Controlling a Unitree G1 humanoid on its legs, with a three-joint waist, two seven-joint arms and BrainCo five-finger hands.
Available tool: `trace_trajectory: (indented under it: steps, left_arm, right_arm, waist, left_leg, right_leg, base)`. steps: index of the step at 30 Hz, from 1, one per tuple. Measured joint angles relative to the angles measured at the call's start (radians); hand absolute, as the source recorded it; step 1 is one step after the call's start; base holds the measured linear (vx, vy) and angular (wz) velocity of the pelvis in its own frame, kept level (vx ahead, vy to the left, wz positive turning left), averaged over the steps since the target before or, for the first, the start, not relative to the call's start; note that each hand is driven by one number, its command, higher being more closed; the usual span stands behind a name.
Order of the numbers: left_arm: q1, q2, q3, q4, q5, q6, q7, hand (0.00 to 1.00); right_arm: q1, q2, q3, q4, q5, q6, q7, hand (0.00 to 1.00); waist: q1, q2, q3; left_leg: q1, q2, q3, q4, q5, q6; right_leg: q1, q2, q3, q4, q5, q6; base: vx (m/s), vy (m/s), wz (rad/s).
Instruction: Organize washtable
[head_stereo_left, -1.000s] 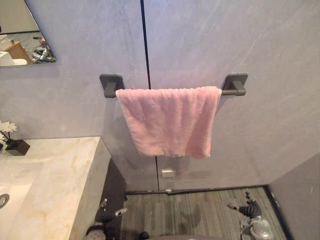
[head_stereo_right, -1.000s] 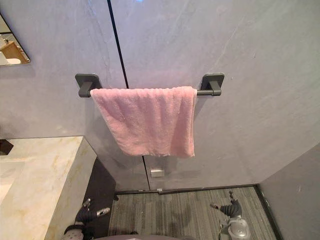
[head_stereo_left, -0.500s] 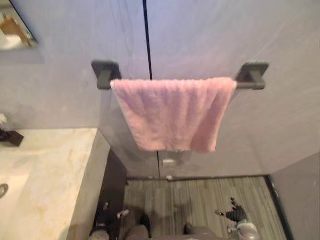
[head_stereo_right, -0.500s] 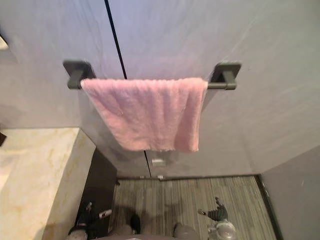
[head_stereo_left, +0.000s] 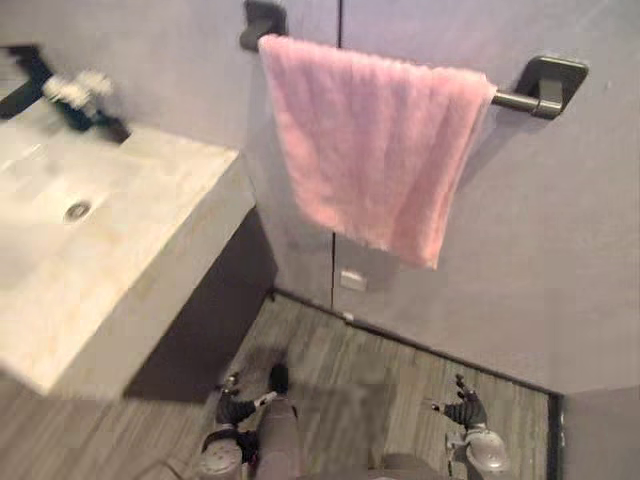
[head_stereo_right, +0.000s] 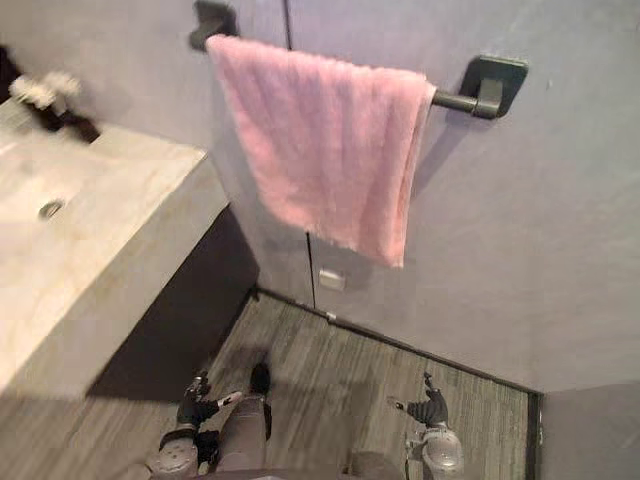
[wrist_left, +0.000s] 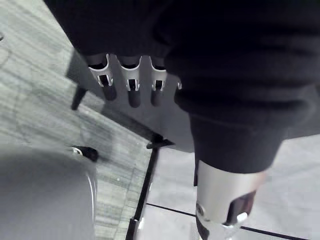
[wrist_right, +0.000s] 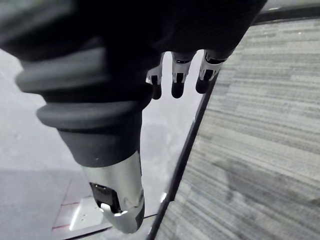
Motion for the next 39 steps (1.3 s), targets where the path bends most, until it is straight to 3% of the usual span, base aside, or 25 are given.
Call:
trace_trajectory:
  steps: [2,5,6,8,10,11,14,17,19,21,22,26,28,29,30,32,36,39]
  left_arm:
    - [0.000,0.010,0.000,-0.020,0.001,0.000,0.000,0.00]
    - [-0.005,0.014,-0.001,-0.045,0.001,0.000,0.000,0.00]
    - [-0.022,0.016,-0.008,-0.043,0.001,0.001,0.000,0.00]
    - [-0.051,0.019,-0.025,-0.029,0.002,0.000,0.000,0.00]
    - [-0.121,0.044,-0.059,0.021,0.009,0.000,-0.001,0.00]
    - [-0.148,0.067,-0.072,0.040,0.010,0.002,-0.001,0.00]
    - [-0.146,0.121,-0.071,0.078,0.016,0.003,-0.001,0.00]
    - [-0.124,0.149,-0.064,0.104,0.035,0.004,-0.001,0.00]
    - [-0.115,0.156,-0.064,0.120,0.047,0.005,-0.002,0.00]
    - [-0.100,0.165,-0.063,0.120,0.047,0.005,-0.001,0.00]
    - [-0.096,0.166,-0.062,0.121,0.047,0.005,-0.001,0.00]
    - [-0.077,0.138,-0.062,0.156,0.043,0.003,0.001,0.00]
    - [-0.078,0.122,-0.063,0.155,0.040,0.003,0.001,0.00]
    - [-0.079,0.118,-0.063,0.156,0.037,0.002,0.001,0.00]
    - [-0.079,0.119,-0.057,0.157,0.035,0.003,0.002,0.00]
    - [-0.058,0.116,-0.039,0.169,0.035,0.003,0.003,0.00]
    - [-0.023,0.127,0.026,0.207,0.035,0.009,0.011,0.00]
    - [-0.006,0.121,0.053,0.220,0.035,0.010,0.022,0.00]
  right_arm:
    - [-0.001,0.002,0.010,-0.004,0.002,0.000,-0.006,0.00]
    - [0.004,-0.005,0.015,-0.003,0.013,-0.002,-0.006,0.00]
    - [0.004,-0.004,0.012,0.005,0.024,-0.004,-0.006,0.00]
    - [0.001,-0.001,-0.012,0.028,0.030,-0.006,-0.007,0.00]
    - [-0.035,0.002,-0.059,0.099,0.039,-0.007,-0.007,0.00]
    - [-0.051,0.004,-0.074,0.140,0.041,-0.008,-0.008,0.00]
    - [-0.061,0.018,-0.104,0.208,0.049,-0.009,-0.007,0.00]
    - [-0.061,0.021,-0.115,0.239,0.049,-0.004,-0.007,0.00]
    - [-0.061,0.025,-0.114,0.245,0.049,0.000,-0.006,0.00]
    - [-0.063,0.028,-0.112,0.246,0.049,0.002,-0.005,0.00]
    - [-0.066,0.026,-0.112,0.246,0.049,0.002,-0.005,0.00]
    - [-0.072,0.014,-0.105,0.245,0.049,0.002,-0.005,0.00]
    - [-0.061,0.024,-0.108,0.239,0.049,0.000,-0.006,0.00]
    - [-0.051,0.028,-0.115,0.240,0.049,0.001,-0.006,0.00]
    - [-0.048,0.029,-0.116,0.238,0.049,0.001,-0.006,0.00]
    - [-0.053,0.026,-0.115,0.238,0.048,0.001,-0.006,0.00]
    - [-0.105,0.034,-0.101,0.225,0.036,-0.002,-0.006,0.00]
    - [-0.128,0.040,-0.074,0.221,0.028,0.001,-0.006,0.00]
  waist:
    - [0.004,-0.004,-0.002]
    - [-0.028,0.006,-0.013]
    - [-0.049,0.020,-0.028]
    - [-0.075,0.030,-0.048]
    - [-0.108,0.038,-0.057]
    - [-0.107,0.040,-0.061]
    - [-0.102,0.047,-0.071]
    - [-0.103,0.047,-0.075]
    - [-0.106,0.046,-0.077]
    - [-0.104,0.033,-0.084]
    - [-0.102,0.031,-0.086]
    - [-0.114,0.042,-0.089]
    - [-0.120,0.042,-0.089]
    - [-0.134,0.040,-0.086]
    - [-0.136,0.035,-0.080]
    - [-0.126,0.036,-0.075]
    - [-0.101,0.021,-0.062]
    - [-0.096,0.009,-0.051]
  left_leg:
    - [0.003,0.013,0.020,0.175,-0.108,0.013]
    - [0.112,0.106,0.106,0.319,-0.245,0.035]
    - [0.206,0.156,0.167,0.261,-0.263,0.046]
    - [0.294,0.185,0.221,0.123,-0.247,0.046]
    - [0.363,0.154,0.247,-0.101,-0.190,0.005]
    - [0.371,0.143,0.268,-0.171,-0.178,-0.014]
    - [0.414,0.112,0.280,-0.296,-0.155,-0.052]
    - [0.401,0.081,0.281,-0.317,-0.154,-0.053]
    - [0.384,0.057,0.255,-0.337,-0.143,-0.036]
    - [0.348,0.022,0.191,-0.376,-0.102,-0.014]
    - [0.339,0.015,0.173,-0.387,-0.088,-0.010]
    - [0.299,-0.022,0.053,-0.467,0.009,0.015]
    - [0.270,-0.055,0.095,-0.496,0.065,0.077]
    - [0.255,-0.062,0.181,-0.488,0.057,0.118]
    - [0.244,-0.049,0.284,-0.459,0.048,0.131]
    - [0.253,-0.047,0.366,-0.439,0.057,0.116]
    - [0.250,-0.095,0.351,-0.440,0.034,0.111]
    - [0.196,-0.119,0.357,-0.326,-0.057,0.134]
  right_leg:
    - [-0.020,-0.001,-0.040,-0.017,0.035,-0.014]
    - [-0.036,0.000,-0.142,-0.078,0.099,-0.033]
    - [-0.046,-0.005,-0.199,-0.105,0.123,-0.032]
    - [-0.082,-0.023,-0.260,-0.107,0.142,-0.024]
    - [-0.121,-0.050,-0.318,-0.121,0.168,0.001]
    - [-0.120,-0.054,-0.335,-0.162,0.203,0.011]
    - [-0.086,-0.054,-0.350,-0.263,0.283,0.034]
    - [-0.068,-0.071,-0.358,-0.320,0.337,0.058]
    - [-0.072,-0.080,-0.361,-0.328,0.355,0.069]
    - [-0.102,-0.075,-0.168,-0.325,0.352,0.077]
    - [-0.109,-0.073,-0.154,-0.319,0.343,0.085]
    - [-0.124,-0.091,-0.223,-0.256,0.259,0.104]
    - [-0.113,-0.130,-0.301,-0.238,0.241,0.108]
    - [-0.094,-0.158,-0.386,-0.234,0.238,0.112]
    - [-0.073,-0.187,-0.451,-0.220,0.243,0.116]
    - [-0.040,-0.213,-0.485,-0.197,0.235,0.129]
    - [-0.035,-0.233,-0.380,-0.248,0.245,0.157]
    - [-0.034,-0.256,-0.318,-0.283,0.230,0.188]
  base:
    - [-0.35,-0.212,0.79]
    - [-0.24,-0.076,0.95]
    - [-0.20,0.013,1.16]
    - [-0.20,0.087,1.33]
    - [-0.19,0.158,1.33]
    - [-0.15,0.157,0.64]
    - [-0.16,0.191,0.23]
    - [-0.19,0.174,0.19]
    - [-0.15,0.105,0.44]
    - [-0.16,0.132,0.71]
    - [-0.14,0.067,0.75]
    - [-0.15,-0.038,1.20]
    - [-0.09,0.052,1.91]
    - [-0.01,0.131,2.04]
    - [0.02,0.138,1.86]
    - [0.07,0.105,1.09]
    - [0.05,0.164,0.27]
    - [0.08,0.174,-0.03]
